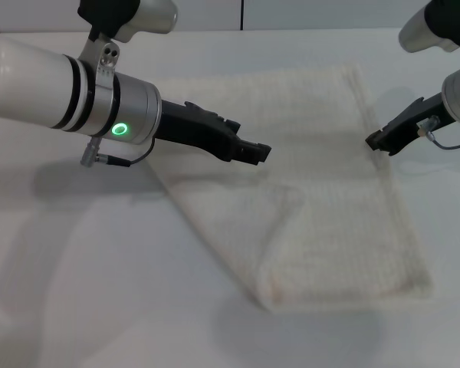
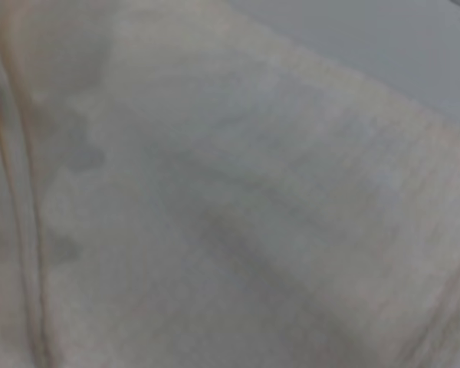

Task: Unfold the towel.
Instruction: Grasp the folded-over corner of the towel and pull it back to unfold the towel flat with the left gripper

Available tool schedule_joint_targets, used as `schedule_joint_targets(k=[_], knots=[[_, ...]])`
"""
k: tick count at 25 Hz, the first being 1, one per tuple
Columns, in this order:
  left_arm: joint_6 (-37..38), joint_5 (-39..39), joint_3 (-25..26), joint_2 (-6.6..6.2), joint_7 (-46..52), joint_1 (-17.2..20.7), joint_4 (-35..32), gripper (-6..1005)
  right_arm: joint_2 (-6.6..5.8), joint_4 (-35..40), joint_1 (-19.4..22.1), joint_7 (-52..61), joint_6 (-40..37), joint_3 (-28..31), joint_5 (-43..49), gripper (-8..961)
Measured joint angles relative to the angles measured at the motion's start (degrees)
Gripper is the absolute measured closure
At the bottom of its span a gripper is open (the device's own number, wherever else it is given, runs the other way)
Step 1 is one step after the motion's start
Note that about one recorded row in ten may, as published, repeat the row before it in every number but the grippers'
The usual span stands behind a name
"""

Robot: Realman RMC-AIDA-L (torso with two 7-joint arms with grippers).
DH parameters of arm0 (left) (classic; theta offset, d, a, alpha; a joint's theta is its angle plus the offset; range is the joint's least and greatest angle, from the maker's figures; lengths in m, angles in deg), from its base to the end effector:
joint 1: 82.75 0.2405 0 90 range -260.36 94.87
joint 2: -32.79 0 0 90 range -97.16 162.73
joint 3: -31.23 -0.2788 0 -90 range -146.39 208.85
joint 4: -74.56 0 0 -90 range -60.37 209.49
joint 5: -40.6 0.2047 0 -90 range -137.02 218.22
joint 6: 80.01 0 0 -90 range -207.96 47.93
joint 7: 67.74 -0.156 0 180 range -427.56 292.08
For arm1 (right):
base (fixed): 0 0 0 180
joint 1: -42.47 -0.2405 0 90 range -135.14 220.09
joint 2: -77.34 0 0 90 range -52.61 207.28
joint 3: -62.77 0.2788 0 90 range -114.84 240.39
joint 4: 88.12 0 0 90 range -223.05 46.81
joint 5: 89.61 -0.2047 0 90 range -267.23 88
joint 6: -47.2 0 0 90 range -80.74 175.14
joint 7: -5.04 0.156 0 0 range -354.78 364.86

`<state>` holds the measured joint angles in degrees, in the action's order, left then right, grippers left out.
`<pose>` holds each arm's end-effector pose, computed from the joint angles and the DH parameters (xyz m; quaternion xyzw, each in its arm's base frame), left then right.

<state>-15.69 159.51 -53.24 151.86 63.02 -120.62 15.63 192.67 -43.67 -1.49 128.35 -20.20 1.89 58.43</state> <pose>-0.1615 0.3904 -0.0819 -0.9513 -0.2774 -0.0472 0.1256 0.2689 0.4299 -0.0133 -0.9143 0.3111 -0.1258 0.2268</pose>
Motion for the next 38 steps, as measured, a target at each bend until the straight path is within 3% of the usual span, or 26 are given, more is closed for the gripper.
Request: schedule_joint_targets(k=[10,19,22,24,26,31,38], knots=[[-0.6,-2.5,-0.5,-0.17,-1.0,0.9,0.5,289,0.08,-1.8,-0.2,0.0,1.0,-0.4,0.8,955],[-3.2,-4.6,-4.4,0.04,-2.1,0.1,2.7,288,0.15,-1.7,-0.5,0.0,1.9,-0.4,0.9,955],[-4.8,-10.9,-8.8,0.02,-5.8,-0.2,3.7,288,0.14,-1.7,-0.6,0.0,1.9,-0.4,0.9,955],[-4.8,-10.9,-8.8,0.02,-5.8,-0.2,3.7,288,0.12,-1.7,-0.8,0.0,2.0,-0.4,0.9,955],[-9.3,-17.0,-13.2,0.02,-10.7,0.1,5.8,288,0.11,-1.7,-1.0,0.0,2.0,-0.4,0.9,955],[-16.6,-23.1,-19.0,0.02,-16.0,0.6,8.8,289,0.09,-1.7,-1.1,0.0,2.0,-0.4,0.9,955],[-22.8,-25.2,-24.5,0.02,-19.9,1.5,9.7,287,0.06,-1.8,-1.1,-0.1,2.2,-0.4,0.9,955]])
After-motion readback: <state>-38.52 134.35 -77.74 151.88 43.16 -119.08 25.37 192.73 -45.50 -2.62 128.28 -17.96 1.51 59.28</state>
